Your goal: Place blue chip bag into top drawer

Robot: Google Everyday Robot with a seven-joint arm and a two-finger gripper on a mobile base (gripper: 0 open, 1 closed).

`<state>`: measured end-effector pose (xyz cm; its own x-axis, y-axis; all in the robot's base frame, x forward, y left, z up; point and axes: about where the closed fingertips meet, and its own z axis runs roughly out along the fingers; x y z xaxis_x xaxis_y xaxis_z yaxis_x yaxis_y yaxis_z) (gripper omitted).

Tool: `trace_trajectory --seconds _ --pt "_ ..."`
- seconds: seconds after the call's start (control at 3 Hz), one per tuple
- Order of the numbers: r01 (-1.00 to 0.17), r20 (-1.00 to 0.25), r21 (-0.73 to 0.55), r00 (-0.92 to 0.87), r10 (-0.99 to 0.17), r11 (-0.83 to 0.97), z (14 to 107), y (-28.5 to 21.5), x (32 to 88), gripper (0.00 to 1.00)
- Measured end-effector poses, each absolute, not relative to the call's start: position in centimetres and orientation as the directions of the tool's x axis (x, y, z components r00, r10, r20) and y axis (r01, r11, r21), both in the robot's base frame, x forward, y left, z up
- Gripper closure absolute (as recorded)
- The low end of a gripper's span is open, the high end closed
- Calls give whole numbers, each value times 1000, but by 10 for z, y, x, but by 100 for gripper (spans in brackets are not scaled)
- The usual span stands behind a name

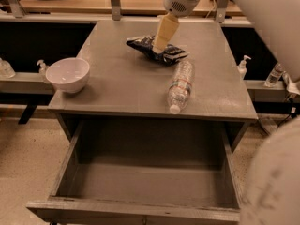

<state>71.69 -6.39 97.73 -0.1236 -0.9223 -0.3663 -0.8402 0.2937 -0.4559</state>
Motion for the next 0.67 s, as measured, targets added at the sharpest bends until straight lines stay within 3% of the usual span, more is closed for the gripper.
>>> trace_trajectory --seconds 0.67 --pt "-900 -402 -290 -193 -895 324 885 1 761 0"
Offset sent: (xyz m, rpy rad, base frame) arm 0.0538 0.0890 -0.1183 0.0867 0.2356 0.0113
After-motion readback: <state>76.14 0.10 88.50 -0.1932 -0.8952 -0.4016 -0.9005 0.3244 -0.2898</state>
